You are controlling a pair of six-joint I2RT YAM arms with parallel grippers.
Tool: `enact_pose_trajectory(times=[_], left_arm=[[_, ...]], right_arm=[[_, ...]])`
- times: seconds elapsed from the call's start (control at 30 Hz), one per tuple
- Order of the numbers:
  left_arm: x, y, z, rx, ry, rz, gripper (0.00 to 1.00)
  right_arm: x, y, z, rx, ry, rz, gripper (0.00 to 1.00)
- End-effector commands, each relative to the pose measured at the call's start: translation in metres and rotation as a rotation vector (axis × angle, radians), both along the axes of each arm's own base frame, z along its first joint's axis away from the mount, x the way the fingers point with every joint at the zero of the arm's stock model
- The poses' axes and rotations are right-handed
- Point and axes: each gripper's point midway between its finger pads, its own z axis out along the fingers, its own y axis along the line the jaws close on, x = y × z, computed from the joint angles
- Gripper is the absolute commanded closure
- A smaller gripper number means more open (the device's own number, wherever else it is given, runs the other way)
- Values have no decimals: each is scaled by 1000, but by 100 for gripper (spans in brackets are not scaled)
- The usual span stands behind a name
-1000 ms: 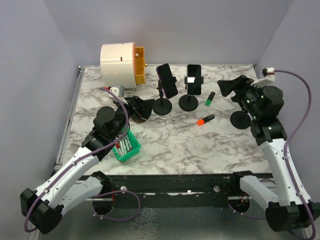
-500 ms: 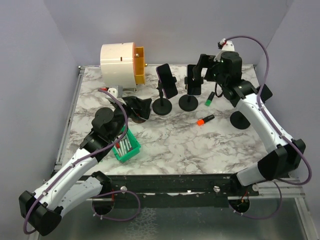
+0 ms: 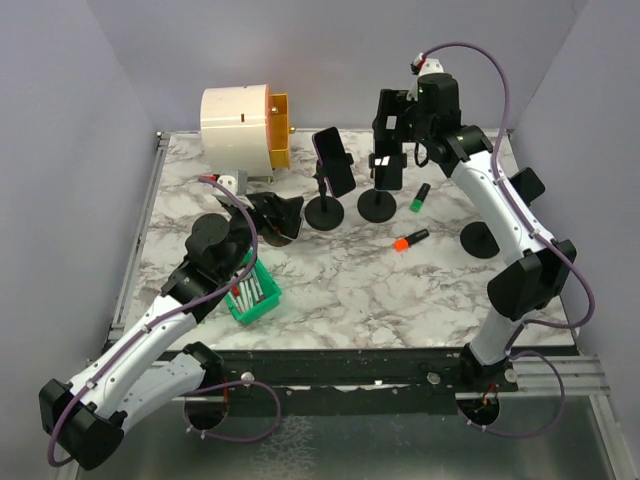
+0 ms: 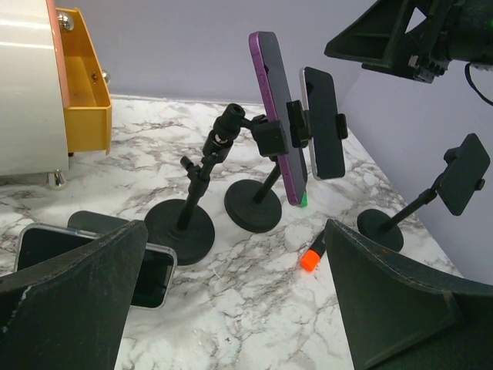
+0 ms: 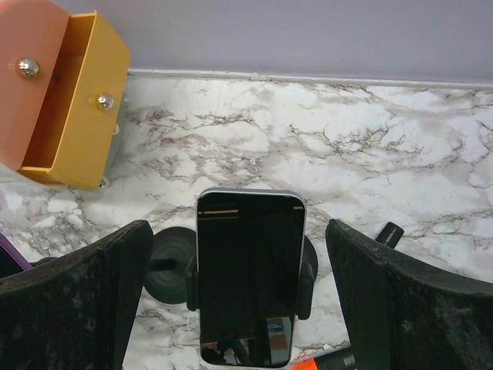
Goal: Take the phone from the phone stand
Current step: Pick up the phone stand with the phone at the center of the board.
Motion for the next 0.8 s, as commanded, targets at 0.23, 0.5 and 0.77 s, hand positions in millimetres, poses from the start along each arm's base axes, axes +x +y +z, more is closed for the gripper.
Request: enact_pose_trajectory(times=[0.23, 0.5, 0.77], left_arm=[[1, 0, 4, 8, 3, 5, 3], [1, -3, 4, 5, 9, -8, 3], [0, -4, 3, 2, 11, -13, 2]], right_arm=[[4, 12, -26, -78, 105, 34, 0], [7, 8, -40, -111, 123, 16, 0], [11, 9, -52, -123, 142, 12, 0]])
